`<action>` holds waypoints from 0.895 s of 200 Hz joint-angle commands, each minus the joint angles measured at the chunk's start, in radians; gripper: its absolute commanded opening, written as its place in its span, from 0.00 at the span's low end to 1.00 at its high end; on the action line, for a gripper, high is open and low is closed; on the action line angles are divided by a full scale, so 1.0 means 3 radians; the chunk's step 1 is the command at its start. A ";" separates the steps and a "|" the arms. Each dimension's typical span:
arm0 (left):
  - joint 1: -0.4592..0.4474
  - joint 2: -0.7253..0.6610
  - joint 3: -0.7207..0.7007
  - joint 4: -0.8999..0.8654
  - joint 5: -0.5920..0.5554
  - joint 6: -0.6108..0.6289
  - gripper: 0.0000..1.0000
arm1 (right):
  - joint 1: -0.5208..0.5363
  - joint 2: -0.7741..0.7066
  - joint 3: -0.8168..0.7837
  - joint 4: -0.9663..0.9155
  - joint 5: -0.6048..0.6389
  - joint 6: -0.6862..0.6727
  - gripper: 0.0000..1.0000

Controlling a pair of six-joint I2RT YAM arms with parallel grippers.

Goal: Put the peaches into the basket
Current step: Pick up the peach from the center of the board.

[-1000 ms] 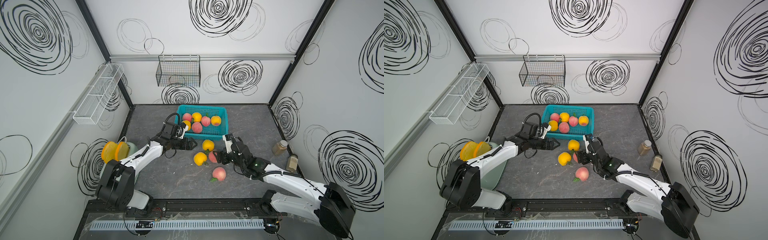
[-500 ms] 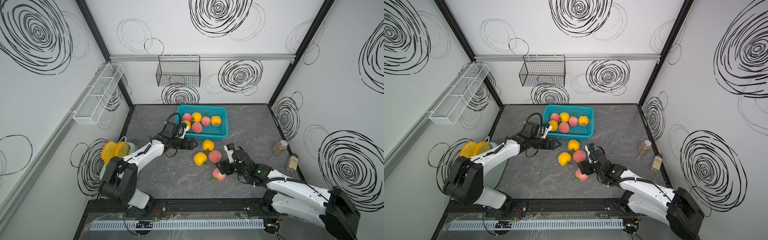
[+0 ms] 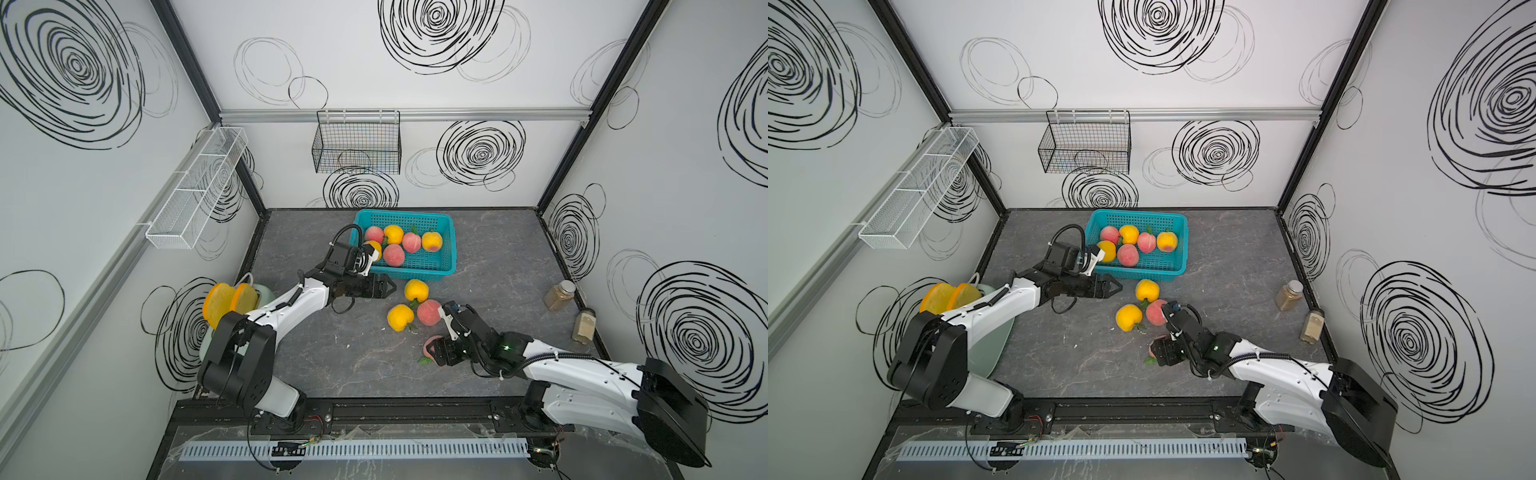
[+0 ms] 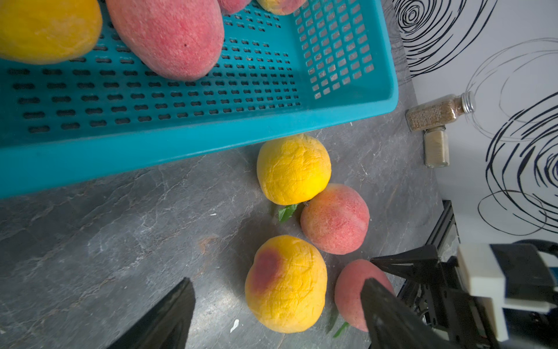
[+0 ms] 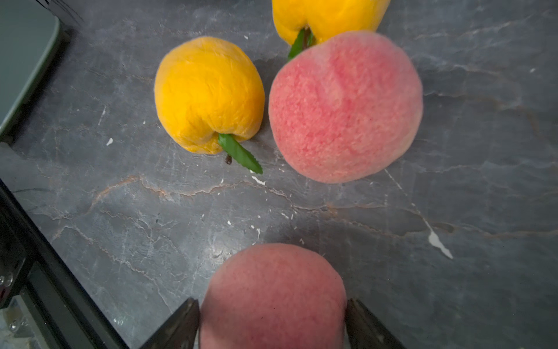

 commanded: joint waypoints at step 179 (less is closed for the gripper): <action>0.0069 -0.0003 0.0080 0.0052 0.0062 0.0019 0.90 | 0.0432 0.0519 0.0024 0.0160 0.0297 0.0267 0.48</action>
